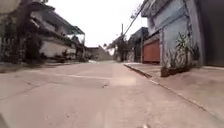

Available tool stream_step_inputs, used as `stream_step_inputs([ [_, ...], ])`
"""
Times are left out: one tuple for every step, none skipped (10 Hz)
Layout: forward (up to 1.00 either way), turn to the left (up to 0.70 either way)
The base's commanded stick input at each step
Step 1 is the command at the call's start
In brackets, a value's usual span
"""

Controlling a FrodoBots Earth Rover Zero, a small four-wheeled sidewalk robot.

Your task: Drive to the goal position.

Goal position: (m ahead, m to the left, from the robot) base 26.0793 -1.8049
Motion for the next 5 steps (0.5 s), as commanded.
stream_step_inputs([
  [1.00,0.02],
  [1.00,0.02],
  [1.00,0.02],
  [1.00,0.02],
  [1.00,0.02],
])
